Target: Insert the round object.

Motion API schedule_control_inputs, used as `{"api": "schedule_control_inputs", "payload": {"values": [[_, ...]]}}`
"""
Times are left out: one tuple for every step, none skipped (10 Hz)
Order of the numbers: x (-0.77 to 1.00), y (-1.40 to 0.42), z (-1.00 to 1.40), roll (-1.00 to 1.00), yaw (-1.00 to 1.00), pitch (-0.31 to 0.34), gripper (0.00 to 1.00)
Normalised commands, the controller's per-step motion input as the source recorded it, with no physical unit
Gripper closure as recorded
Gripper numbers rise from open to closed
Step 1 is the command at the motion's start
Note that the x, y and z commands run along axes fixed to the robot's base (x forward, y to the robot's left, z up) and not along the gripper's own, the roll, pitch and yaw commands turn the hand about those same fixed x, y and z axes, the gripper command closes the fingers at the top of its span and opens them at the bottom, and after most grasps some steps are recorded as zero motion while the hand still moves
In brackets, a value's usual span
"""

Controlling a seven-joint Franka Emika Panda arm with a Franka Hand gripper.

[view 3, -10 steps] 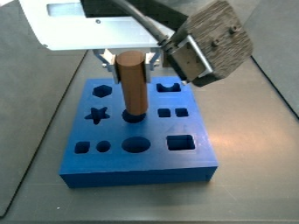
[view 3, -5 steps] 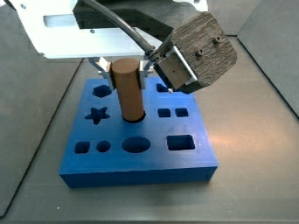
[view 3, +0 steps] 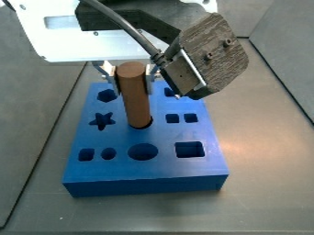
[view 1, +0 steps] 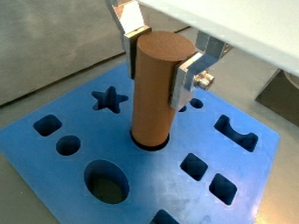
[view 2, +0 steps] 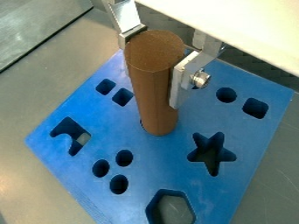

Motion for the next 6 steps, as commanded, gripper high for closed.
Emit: {"api": "schedule_control_inputs", "payload": {"values": [[0.09, 0.00, -0.35, -0.07, 0.00, 0.000, 1.00], [0.16, -0.01, -0.38, -0.07, 0.00, 0.000, 1.00], [0.21, -0.04, -0.40, -0.08, 0.00, 0.000, 1.00], [0.17, -0.05, -0.39, -0.08, 0.00, 0.000, 1.00], [0.13, -0.03, -0.38, -0.07, 0.00, 0.000, 1.00], [0.07, 0.00, -0.34, -0.02, 0.00, 0.000, 1.00]]}}
